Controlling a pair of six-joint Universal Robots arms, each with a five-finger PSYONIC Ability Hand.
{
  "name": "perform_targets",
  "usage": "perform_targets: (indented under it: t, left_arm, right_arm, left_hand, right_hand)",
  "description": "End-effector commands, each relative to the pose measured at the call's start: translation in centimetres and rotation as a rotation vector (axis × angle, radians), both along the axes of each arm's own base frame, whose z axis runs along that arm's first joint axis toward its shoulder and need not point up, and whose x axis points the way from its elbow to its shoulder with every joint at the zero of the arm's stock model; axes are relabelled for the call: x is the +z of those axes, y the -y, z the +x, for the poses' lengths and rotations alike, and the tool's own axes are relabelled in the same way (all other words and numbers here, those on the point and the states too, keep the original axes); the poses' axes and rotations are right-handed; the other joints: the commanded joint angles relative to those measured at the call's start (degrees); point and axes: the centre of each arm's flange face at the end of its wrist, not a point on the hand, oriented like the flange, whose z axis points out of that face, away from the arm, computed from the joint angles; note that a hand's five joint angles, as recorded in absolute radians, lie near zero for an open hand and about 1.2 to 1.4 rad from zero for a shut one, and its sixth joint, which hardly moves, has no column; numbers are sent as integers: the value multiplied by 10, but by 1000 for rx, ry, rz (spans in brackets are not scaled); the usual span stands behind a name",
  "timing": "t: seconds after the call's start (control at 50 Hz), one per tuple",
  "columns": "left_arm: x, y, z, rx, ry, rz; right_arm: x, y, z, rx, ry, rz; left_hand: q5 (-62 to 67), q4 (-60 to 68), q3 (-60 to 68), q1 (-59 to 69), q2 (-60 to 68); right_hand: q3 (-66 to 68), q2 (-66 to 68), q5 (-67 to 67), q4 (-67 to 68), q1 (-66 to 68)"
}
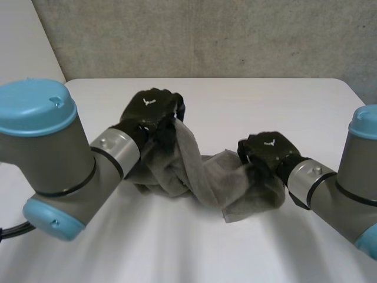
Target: Fold the towel.
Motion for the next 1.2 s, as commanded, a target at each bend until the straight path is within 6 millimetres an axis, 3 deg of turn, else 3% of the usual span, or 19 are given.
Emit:
perform_targets:
  t: [0.02, 0.04, 0.06, 0.08, 0.16, 0.2, 0.26, 0.34, 0.38, 0.42, 0.44, 0.48, 0.62, 0.8, 0.88, 0.94, 1.02, 1.08, 1.2]
  left_arm:
    - [-18, -40, 4, -50, 65, 88]
    - [-25, -45, 7, -51, 81, 108]
    - [-25, -45, 7, -51, 82, 108]
    - [-31, -48, 10, -51, 98, 126]
    - [-41, -53, 15, -52, 128, 144]
    - [-44, -56, 18, -51, 148, 147]
    - [-47, -58, 20, -51, 160, 151]
    - [-47, -60, 21, -50, 161, 152]
    - [-45, -61, 22, -50, 160, 149]
    - [-41, -63, 23, -51, 152, 138]
    - [-41, -63, 23, -51, 152, 138]
    - [-35, -65, 24, -51, 143, 125]
    - [-25, -65, 26, -47, 125, 101]
    - [-17, -56, 28, -25, 105, 76]
    - [-16, -48, 31, -5, 99, 71]
    - [-15, -46, 31, 0, 96, 66]
    - [-14, -43, 31, 6, 91, 60]
    - [-14, -40, 33, 16, 91, 60]
    - [-16, -37, 35, 26, 94, 66]
  right_arm:
    - [-12, -18, -18, 141, -316, 49]
    - [-11, -14, -25, 129, -340, 42]
    - [-11, -14, -25, 129, -341, 42]
    - [-9, -9, -28, 110, -337, 32]
    - [7, -3, -27, 80, -281, -14]
    - [34, 1, -22, 39, -157, -62]
    - [50, 9, -15, 20, -23, -68]
    - [53, 13, -2, 50, 70, -32]
    - [45, 12, 12, 92, 92, 4]
    - [29, 8, 42, 166, 84, 42]
    - [29, 8, 42, 166, 84, 42]
    - [7, 5, 62, 216, 54, 107]
    - [-32, 7, 82, 276, -36, 150]
    - [-51, 11, 82, 261, -143, 97]
    - [-46, 12, 81, 250, -139, 83]
    - [-41, 12, 82, 251, -133, 71]
    - [-30, 12, 81, 249, -124, 47]
    - [-24, 9, 80, 251, -120, 38]
    - [-30, 2, 77, 257, -134, 66]
  left_hand:
    - [-203, -106, -119, -48, -105]
    - [-203, -106, -119, -48, -105]
    - [-203, -106, -119, -48, -105]
    - [-203, -106, -119, -48, -105]
    - [-203, -106, -119, -48, -105]
    - [-203, -106, -119, -48, -105]
    - [-203, -106, -119, -48, -105]
    - [-203, -106, -119, -48, -105]
    - [-203, -106, -119, -48, -105]
    - [-203, -106, -119, -48, -105]
    - [-203, -106, -119, -48, -105]
    - [-203, -106, -119, -48, -105]
    - [-203, -106, -119, -48, -105]
    - [-203, -106, -119, -48, -105]
    - [-203, -106, -119, -48, -105]
    - [-203, -106, -119, -48, -105]
    - [-203, -106, -119, -48, -105]
    - [-203, -106, -119, -48, -105]
    - [-203, -106, -119, -48, -105]
  right_hand:
    - [29, 43, 39, 26, 39]
    - [-200, -186, -190, -204, -190]
    - [-202, -188, -192, -206, -192]
    - [-380, -367, -370, -384, -370]
    - [-471, -458, -461, -475, -461]
    - [-550, -537, -540, -554, -540]
    - [-547, -533, -537, -551, -537]
    - [-547, -533, -537, -551, -537]
    - [-547, -533, -537, -551, -537]
    - [-542, -528, -532, -546, -532]
    - [-542, -528, -532, -546, -532]
    - [-530, -517, -520, -534, -520]
    - [-482, -468, -472, -485, -472]
    - [-329, -315, -319, -332, -319]
    - [-147, -134, -137, -151, -137]
    - [-106, -93, -96, -110, -96]
    - [-128, -115, -118, -132, -118]
    - [-255, -242, -245, -259, -245]
    - [-276, -263, -266, -280, -266]
